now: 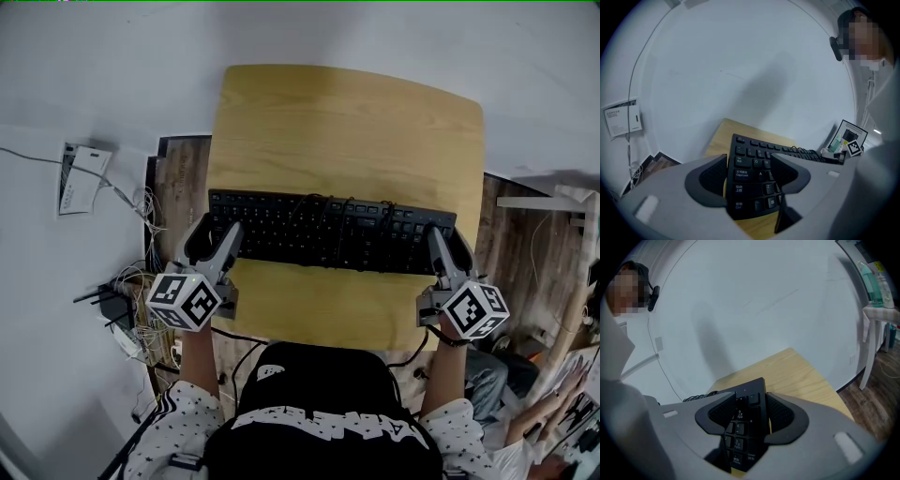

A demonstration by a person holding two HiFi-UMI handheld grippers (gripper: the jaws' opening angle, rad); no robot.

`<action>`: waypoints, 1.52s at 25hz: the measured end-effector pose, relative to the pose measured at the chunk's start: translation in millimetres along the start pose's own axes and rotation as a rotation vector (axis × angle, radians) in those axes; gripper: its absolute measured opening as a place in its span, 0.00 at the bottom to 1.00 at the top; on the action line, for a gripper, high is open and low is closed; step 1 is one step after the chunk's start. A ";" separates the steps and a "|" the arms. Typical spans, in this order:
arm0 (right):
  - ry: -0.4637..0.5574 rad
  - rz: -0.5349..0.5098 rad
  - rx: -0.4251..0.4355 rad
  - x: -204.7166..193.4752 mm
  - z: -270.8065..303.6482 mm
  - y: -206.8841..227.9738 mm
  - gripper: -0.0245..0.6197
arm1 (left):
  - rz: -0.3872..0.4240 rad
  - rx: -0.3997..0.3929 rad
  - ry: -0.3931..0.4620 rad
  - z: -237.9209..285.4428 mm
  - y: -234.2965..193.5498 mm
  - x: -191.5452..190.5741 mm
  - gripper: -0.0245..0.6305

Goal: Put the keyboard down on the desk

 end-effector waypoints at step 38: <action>-0.111 -0.001 -0.101 -23.4 19.2 13.3 0.38 | -0.009 0.033 -0.129 20.4 -8.7 -27.4 0.46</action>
Point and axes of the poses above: the fingertips, and each gripper's own axes: z forward along the fingers, y to its right, x out of its top, the point moved 9 cm from there along -z, backward along the fingers, and after that the axes turned 2 degrees about z, right-handed, at the moved point
